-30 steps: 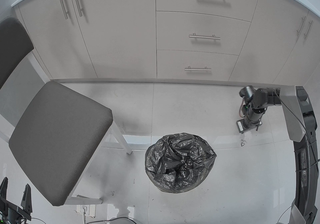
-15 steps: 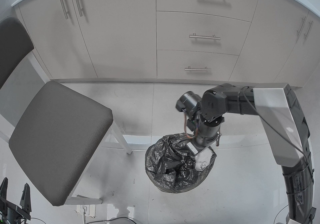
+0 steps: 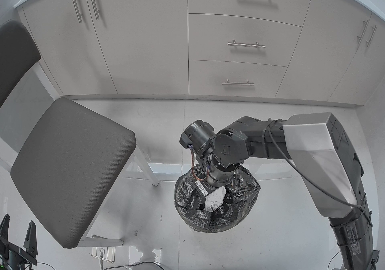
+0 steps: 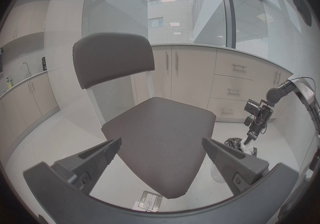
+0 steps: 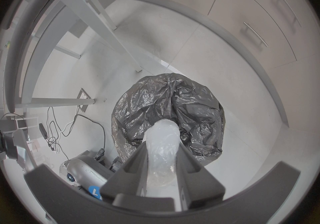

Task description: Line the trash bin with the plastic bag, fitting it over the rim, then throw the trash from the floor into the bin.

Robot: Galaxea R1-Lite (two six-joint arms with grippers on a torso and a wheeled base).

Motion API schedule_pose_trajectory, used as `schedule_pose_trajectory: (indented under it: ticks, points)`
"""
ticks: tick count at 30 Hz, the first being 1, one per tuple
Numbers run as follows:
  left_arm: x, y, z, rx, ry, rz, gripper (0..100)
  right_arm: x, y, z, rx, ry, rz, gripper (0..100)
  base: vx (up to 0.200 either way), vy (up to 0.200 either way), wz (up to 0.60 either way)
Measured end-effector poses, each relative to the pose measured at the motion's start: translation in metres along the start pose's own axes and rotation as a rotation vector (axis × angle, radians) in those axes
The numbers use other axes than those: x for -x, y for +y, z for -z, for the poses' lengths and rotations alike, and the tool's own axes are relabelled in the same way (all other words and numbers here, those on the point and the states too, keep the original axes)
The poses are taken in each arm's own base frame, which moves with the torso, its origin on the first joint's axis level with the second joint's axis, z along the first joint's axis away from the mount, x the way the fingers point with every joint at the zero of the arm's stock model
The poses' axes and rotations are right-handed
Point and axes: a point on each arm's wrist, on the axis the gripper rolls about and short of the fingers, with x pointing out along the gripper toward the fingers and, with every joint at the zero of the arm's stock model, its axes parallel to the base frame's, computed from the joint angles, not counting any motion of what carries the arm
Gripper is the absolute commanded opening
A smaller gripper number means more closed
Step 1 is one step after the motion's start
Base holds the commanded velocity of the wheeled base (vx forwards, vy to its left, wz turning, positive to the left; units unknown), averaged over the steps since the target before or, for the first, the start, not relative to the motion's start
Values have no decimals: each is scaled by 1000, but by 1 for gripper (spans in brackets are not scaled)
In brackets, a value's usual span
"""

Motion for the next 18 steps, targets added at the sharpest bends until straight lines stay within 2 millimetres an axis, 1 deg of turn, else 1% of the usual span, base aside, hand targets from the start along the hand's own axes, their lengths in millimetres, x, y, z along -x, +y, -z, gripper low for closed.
schedule_pose_trajectory:
  ticks: [1, 2, 7, 18]
  points:
    - [0, 0, 0, 0, 0, 0, 100, -2, 1, 0, 3, -1, -1, 0, 0, 0, 0]
    - [0, 0, 0, 1, 0, 0, 100, -5, 2, 0, 4, 0, 1, 100, 0, 0, 0]
    - [0, 0, 0, 2, 0, 0, 100, -12, 7, 0, 8, -11, -3, 100, 0, 0, 0]
    - [0, 0, 0, 3, 1, 0, 100, -16, 7, -2, -5, -35, 1, 100, 0, 0, 0]
